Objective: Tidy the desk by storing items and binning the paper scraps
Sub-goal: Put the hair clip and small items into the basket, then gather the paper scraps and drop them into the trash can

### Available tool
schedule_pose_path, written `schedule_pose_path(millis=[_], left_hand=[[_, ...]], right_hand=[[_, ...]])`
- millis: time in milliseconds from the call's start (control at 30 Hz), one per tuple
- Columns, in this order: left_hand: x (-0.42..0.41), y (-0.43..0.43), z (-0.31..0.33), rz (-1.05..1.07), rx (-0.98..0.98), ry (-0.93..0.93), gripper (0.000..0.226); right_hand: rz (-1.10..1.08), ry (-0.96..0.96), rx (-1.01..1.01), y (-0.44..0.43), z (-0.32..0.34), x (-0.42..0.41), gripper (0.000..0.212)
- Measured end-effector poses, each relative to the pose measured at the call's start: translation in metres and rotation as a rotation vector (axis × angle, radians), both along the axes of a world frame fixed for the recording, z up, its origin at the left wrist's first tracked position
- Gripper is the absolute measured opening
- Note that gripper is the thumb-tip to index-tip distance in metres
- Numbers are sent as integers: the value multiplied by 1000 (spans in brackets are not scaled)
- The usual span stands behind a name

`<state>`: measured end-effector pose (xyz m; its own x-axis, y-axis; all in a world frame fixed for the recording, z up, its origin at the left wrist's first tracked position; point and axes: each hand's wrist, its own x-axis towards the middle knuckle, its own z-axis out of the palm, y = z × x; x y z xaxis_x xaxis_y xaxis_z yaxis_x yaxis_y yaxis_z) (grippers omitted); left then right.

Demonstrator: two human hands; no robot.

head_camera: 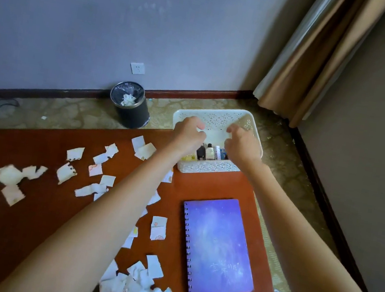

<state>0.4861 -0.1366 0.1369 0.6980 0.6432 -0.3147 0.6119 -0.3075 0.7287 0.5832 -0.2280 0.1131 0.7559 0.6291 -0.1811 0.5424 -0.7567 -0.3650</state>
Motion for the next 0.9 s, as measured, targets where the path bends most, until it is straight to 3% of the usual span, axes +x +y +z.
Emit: schedule_pose_path(millis=[133,233,367,500,600,733,900], left_hand=[[-71,-8,18,113,74,-37,30],[-132,-26,10,168,56,-16,31],[-212,-52,-34,243,71,91,35],[-287,-92,-84,283,58,256,45],[-333,-125,-117,137,225,492,55],[-372,-154,-153,134,192,692,69],[-386,-155,-183,204,242,677,71]], right_hand=[[-2,-3,169,-19,5,-81,33],[31,78,176,-40,-15,-151,33],[125,240,63,-72,-54,-235,42],[305,221,-136,-118,-96,-299,52],[352,190,-262,-152,-123,-328,62],[327,102,-355,-170,-146,-344,84],[404,50,-237,-154,-164,-342,72]])
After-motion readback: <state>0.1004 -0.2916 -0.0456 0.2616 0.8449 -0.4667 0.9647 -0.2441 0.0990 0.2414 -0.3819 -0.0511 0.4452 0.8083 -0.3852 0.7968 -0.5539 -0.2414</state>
